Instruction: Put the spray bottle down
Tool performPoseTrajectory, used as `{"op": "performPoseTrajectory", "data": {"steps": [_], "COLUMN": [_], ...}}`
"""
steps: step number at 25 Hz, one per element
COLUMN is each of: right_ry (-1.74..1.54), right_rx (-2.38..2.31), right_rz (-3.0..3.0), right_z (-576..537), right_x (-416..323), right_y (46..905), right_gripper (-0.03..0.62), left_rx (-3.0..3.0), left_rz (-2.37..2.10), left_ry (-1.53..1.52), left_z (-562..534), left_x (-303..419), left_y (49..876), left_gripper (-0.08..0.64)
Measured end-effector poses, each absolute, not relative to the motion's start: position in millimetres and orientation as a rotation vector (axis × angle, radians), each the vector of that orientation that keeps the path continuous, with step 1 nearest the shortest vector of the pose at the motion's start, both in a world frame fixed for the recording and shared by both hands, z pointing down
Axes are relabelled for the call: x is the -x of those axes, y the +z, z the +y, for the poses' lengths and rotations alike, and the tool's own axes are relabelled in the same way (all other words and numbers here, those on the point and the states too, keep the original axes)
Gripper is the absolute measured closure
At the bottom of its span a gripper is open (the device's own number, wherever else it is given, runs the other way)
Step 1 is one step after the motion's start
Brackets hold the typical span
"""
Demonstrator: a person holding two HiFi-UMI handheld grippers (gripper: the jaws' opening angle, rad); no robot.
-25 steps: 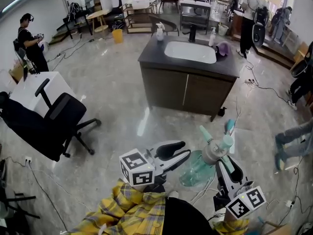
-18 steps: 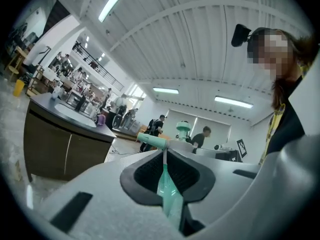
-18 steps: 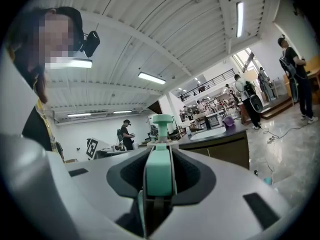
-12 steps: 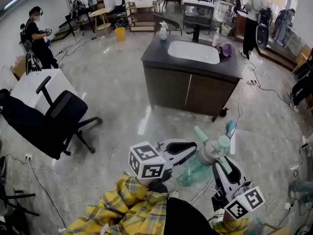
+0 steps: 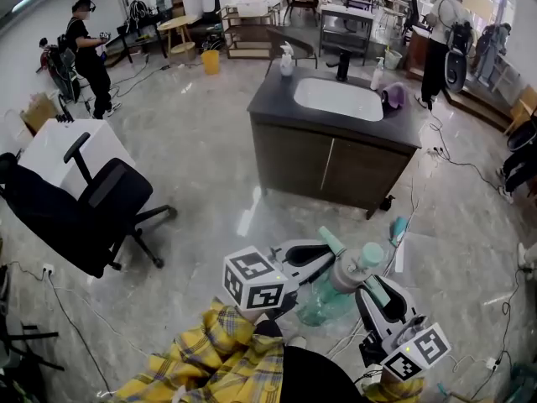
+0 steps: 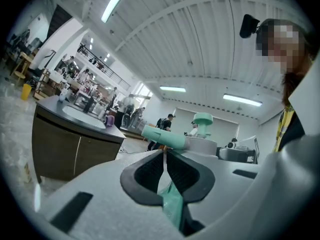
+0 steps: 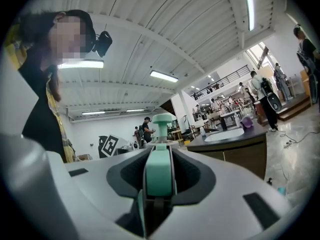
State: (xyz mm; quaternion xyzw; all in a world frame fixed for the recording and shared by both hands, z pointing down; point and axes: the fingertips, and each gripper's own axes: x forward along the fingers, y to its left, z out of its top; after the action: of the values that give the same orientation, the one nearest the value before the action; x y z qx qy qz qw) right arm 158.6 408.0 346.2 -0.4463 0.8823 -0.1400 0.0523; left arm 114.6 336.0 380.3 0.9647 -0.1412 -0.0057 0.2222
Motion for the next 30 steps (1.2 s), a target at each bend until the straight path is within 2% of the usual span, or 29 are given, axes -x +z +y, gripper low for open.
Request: {"op": "performPoseTrajectory", "data": {"steps": [4, 20, 30], "right_ry": [-0.357, -0.38, -0.376], "right_rx": [1.282, 1.187, 1.172], "right_rz": [2.715, 2.739, 2.768], "right_z": [398, 351, 332], "right_x": [-137, -105, -84], "right_y": [329, 317, 314], "right_gripper": [0.477, 0.477, 0.477], "left_rx": [-2.668, -2.709, -2.801], "left_rz": [-0.424, -0.477, -0.506], "left_ry": [0.029, -0.159, -0.093], "left_z": [320, 266, 249], "left_x": [-102, -70, -52], "left_y": [379, 348, 344], "left_gripper": [0.537, 0.552, 0.552]}}
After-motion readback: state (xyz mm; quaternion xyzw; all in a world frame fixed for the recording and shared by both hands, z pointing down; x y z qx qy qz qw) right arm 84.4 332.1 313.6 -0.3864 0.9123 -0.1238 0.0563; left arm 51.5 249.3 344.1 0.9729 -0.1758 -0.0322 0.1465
